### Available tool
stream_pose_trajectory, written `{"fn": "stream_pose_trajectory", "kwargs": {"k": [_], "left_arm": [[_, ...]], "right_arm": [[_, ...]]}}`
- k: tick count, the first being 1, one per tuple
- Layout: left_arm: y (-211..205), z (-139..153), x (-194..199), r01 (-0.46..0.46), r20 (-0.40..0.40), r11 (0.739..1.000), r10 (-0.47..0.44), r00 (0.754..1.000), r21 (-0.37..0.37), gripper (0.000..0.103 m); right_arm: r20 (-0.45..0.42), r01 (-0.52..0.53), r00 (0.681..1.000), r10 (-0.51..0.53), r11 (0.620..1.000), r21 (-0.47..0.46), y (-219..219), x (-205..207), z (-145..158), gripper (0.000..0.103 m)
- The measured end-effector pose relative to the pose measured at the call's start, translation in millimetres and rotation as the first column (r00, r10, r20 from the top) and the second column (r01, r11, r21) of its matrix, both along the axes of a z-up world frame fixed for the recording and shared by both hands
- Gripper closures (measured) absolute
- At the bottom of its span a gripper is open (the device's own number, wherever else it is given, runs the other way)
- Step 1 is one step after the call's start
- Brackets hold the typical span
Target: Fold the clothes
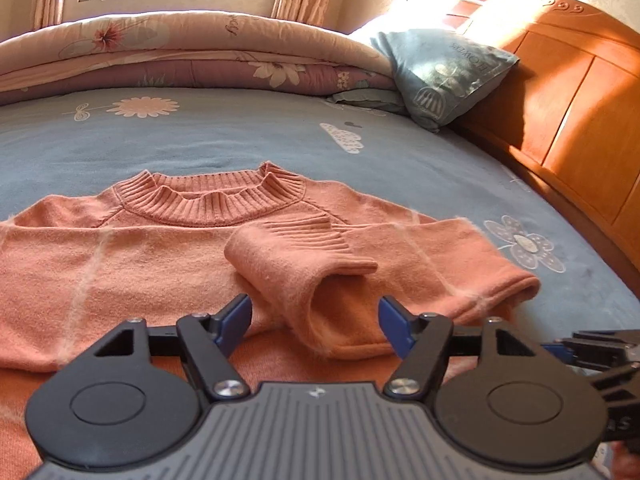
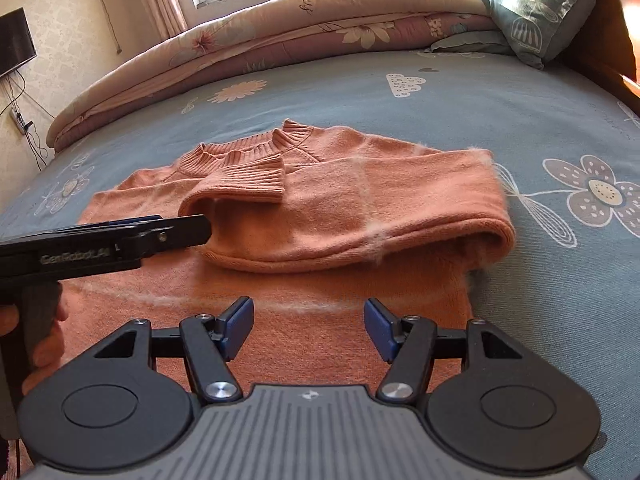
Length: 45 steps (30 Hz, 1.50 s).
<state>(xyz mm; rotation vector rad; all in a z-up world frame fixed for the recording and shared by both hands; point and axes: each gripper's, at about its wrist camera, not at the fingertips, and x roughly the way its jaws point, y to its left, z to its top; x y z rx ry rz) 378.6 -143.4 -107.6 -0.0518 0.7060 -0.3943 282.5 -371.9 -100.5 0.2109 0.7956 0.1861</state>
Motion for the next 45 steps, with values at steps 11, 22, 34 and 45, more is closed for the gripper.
{"fn": "stream_pose_trajectory", "kwargs": {"k": [11, 22, 34, 45], "left_arm": [[-4, 1, 29, -0.078, -0.037, 0.997, 0.078, 0.996, 0.022, 0.09], [17, 17, 27, -0.074, 0.063, 0.997, 0.075, 0.995, -0.015, 0.089], [43, -17, 27, -0.104, 0.017, 0.992, 0.106, 0.994, -0.066, 0.054], [53, -23, 28, -0.119, 0.043, 0.99, 0.122, 0.992, -0.072, 0.044]], "right_arm": [[-0.003, 0.039, 0.999, -0.039, 0.999, 0.001, -23, -7, 1, 0.037], [-0.033, 0.048, 0.998, -0.049, 0.999, -0.024, -28, -3, -9, 0.037], [0.053, 0.132, 0.991, -0.124, 0.97, -0.202, -53, 0, 6, 0.032], [0.142, 0.219, 0.972, -0.187, 0.94, -0.26, -57, 26, -14, 0.032]]}}
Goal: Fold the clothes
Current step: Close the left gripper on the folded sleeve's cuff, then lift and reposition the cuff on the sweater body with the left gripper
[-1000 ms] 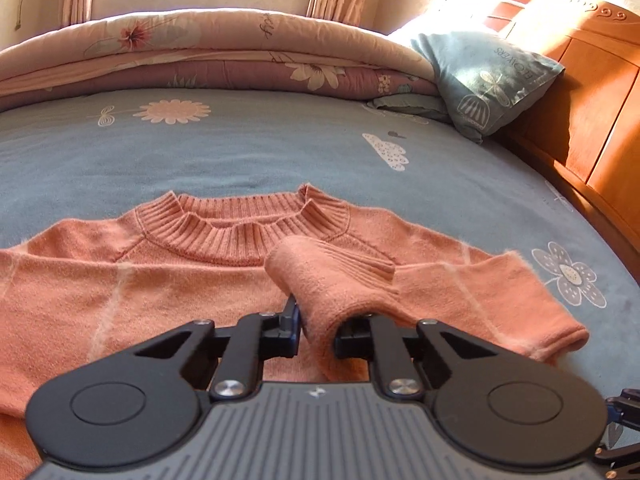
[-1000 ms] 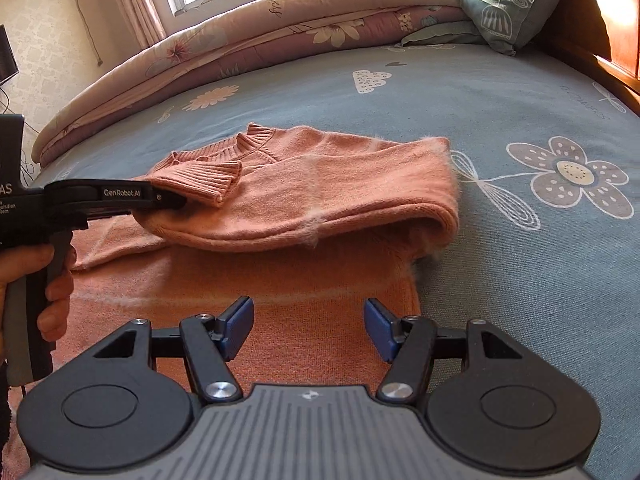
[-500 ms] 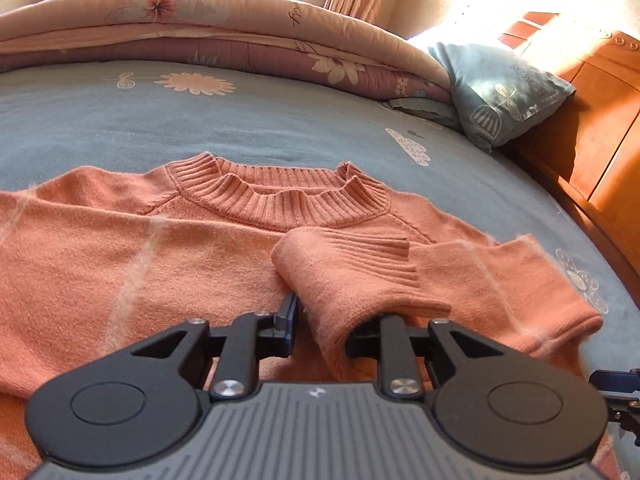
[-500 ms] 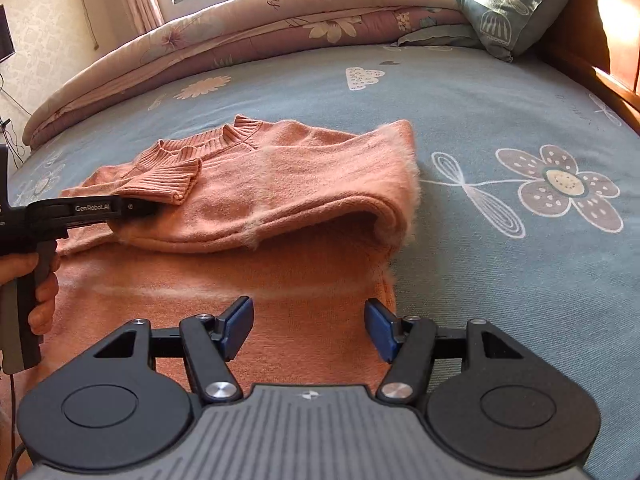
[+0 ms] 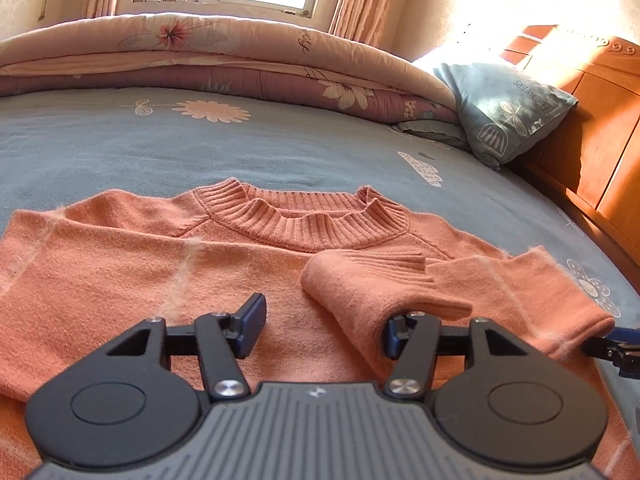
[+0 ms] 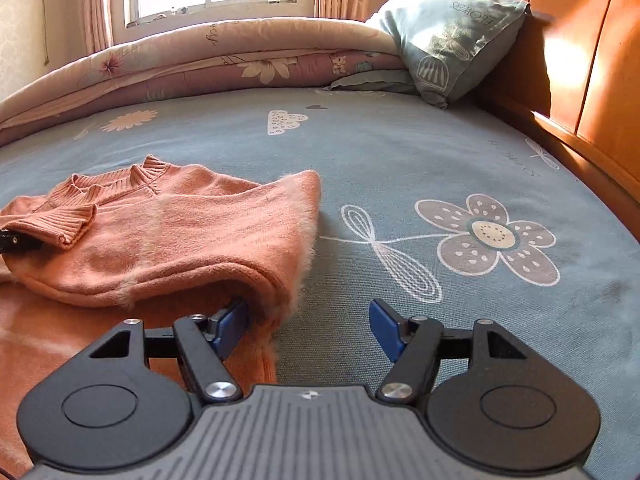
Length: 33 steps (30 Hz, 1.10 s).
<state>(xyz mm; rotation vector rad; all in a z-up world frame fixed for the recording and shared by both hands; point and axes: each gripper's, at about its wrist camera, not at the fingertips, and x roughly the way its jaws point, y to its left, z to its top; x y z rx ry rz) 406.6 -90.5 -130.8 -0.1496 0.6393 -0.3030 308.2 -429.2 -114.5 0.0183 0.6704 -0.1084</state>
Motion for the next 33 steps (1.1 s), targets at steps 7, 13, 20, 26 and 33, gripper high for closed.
{"fn": "stream_pose_trajectory", "kwargs": {"k": [7, 13, 20, 26, 33], "left_arm": [[0, -3, -1, -0.026, 0.001, 0.999, 0.026, 1.0, 0.029, 0.046], [4, -4, -7, -0.055, 0.009, 0.997, 0.054, 0.998, 0.047, 0.048], [11, -5, -6, -0.08, 0.008, 0.996, 0.08, 0.997, 0.041, 0.055], [24, -4, -7, -0.099, 0.0, 0.995, 0.099, 0.995, 0.015, 0.072], [41, -4, 2, -0.128, -0.049, 0.986, 0.124, 0.991, -0.109, 0.09]], "right_arm": [[0.003, 0.0, 1.0, 0.001, 0.994, -0.111, 2, 0, -1, 0.031], [0.01, -0.025, 1.0, 0.028, 0.982, -0.189, 4, -7, -2, 0.027], [0.041, -0.054, 0.996, 0.08, 0.894, -0.445, 35, -17, -8, 0.025], [0.032, -0.051, 0.997, 0.076, 0.87, -0.49, 42, -12, -9, 0.023], [0.032, -0.048, 0.997, 0.07, 0.89, -0.454, 38, -14, -9, 0.023]]}}
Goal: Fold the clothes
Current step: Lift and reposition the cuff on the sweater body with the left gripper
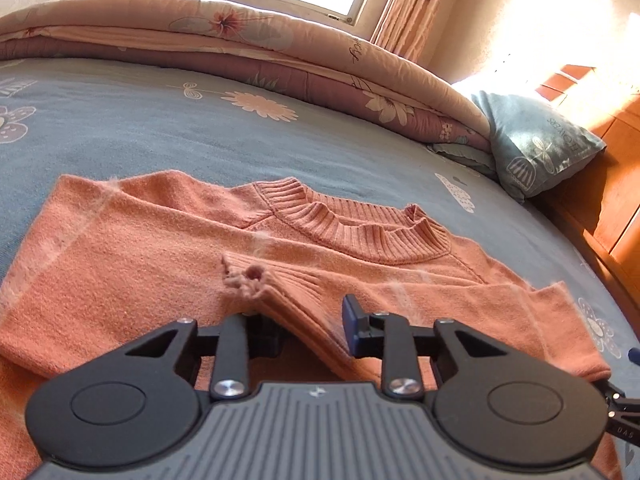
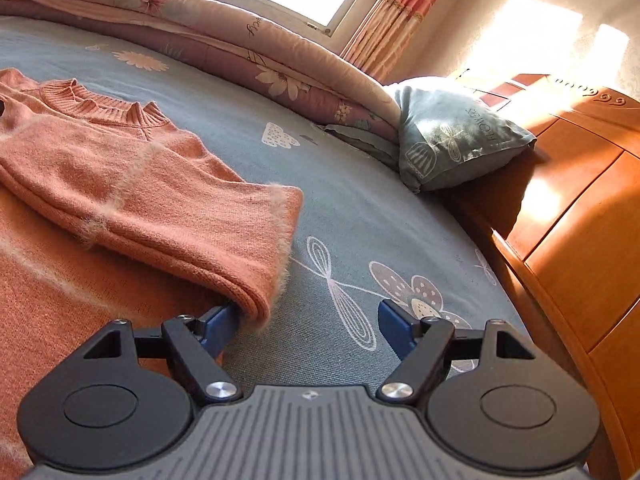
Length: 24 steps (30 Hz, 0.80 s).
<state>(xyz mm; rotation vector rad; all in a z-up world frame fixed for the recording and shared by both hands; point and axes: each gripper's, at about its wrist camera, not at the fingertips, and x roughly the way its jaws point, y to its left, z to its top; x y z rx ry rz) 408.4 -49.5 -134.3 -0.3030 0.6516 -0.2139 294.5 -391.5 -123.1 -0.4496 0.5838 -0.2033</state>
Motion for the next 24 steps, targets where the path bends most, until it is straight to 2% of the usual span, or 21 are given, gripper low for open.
{"fn": "stream_pose_trajectory", "kwargs": {"k": [4, 8, 11, 15, 18, 21, 24], "left_arm": [[-4, 10, 10, 0.004, 0.012, 1.0, -0.004, 1.0, -0.005, 0.096], [-7, 31, 15, 0.014, 0.098, 1.0, -0.013, 0.995, -0.011, 0.096], [0, 35, 11, -0.018, 0.143, 1.0, 0.019, 0.99, -0.013, 0.096], [12, 14, 11, -0.05, 0.09, 0.999, 0.048, 0.995, 0.015, 0.095], [19, -3, 13, -0.04, 0.035, 0.999, 0.04, 0.999, 0.009, 0.091], [17, -4, 13, -0.023, 0.034, 1.0, 0.023, 0.999, 0.021, 0.091], [14, -1, 12, -0.005, 0.042, 0.999, 0.003, 0.999, 0.036, 0.091]], "right_arm": [[0.002, 0.002, 1.0, -0.002, 1.0, -0.004, 2, 0, -1, 0.023], [0.014, 0.004, 1.0, -0.004, 1.0, -0.006, 3, 0, -2, 0.023], [0.022, 0.009, 1.0, -0.009, 1.0, 0.001, 3, 1, -2, 0.023], [0.029, -0.005, 1.0, 0.005, 1.0, 0.007, 8, 0, -2, 0.019], [-0.007, -0.015, 1.0, 0.015, 1.0, -0.003, 12, 2, -8, 0.018], [-0.001, -0.01, 1.0, 0.01, 1.0, -0.009, 13, 1, -9, 0.018], [0.028, 0.002, 1.0, -0.003, 1.0, 0.025, 6, -2, -1, 0.018]]}}
